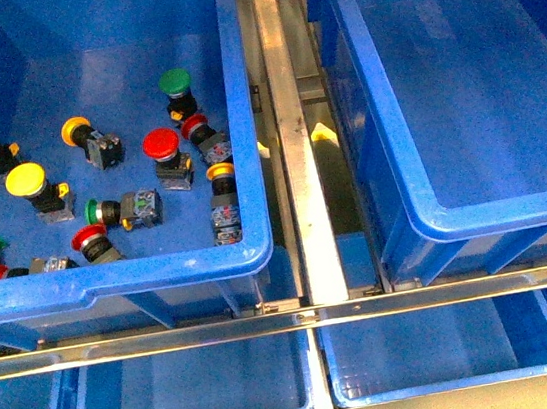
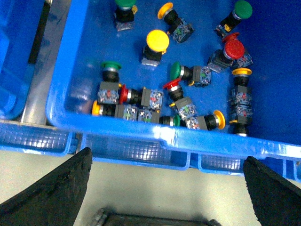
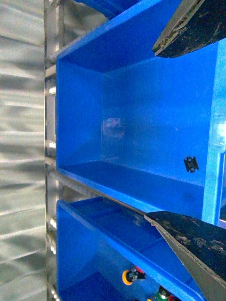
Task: Pick red and yellow buttons and place in box
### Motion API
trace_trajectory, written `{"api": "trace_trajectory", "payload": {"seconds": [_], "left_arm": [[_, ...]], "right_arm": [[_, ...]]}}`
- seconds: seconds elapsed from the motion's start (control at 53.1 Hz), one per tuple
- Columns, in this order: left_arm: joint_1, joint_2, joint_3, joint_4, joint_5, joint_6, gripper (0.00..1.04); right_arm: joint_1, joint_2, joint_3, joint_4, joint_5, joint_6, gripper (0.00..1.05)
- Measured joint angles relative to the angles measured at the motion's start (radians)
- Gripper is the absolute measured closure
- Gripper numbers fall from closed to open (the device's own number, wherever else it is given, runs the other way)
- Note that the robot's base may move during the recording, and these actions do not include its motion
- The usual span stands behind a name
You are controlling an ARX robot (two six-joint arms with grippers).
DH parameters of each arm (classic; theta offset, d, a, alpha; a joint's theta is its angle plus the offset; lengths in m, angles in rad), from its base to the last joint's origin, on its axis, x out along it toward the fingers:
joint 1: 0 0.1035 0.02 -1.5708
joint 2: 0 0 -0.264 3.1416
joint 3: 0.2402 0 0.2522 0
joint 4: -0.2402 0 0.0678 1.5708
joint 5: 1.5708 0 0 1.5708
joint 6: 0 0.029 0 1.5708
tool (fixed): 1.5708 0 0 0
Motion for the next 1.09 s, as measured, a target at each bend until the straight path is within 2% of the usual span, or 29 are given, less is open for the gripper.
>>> {"api": "trace_trajectory", "payload": {"seconds": [0.113, 0.396, 0.754, 1.093], "left_arm": [[-0.037, 0.188, 0.1, 0.047, 0.038, 0.129, 0.08], [-0.193, 0.576, 0.321, 0.175, 0.003, 0.28, 0.08], [-0.349, 0.911, 0.499, 0.277, -0.008, 0.286, 0.08], [-0.417, 1.126, 0.644, 0.333, -0.031, 0.272, 0.08]], "right_arm": [[0.0, 0.0, 0.0, 0.0, 0.0, 0.0, 0.07], [0.0, 0.0, 0.0, 0.0, 0.0, 0.0, 0.07], [0.0, 0.0, 0.0, 0.0, 0.0, 0.0, 0.07], [0.0, 0.0, 0.0, 0.0, 0.0, 0.0, 0.07]]}}
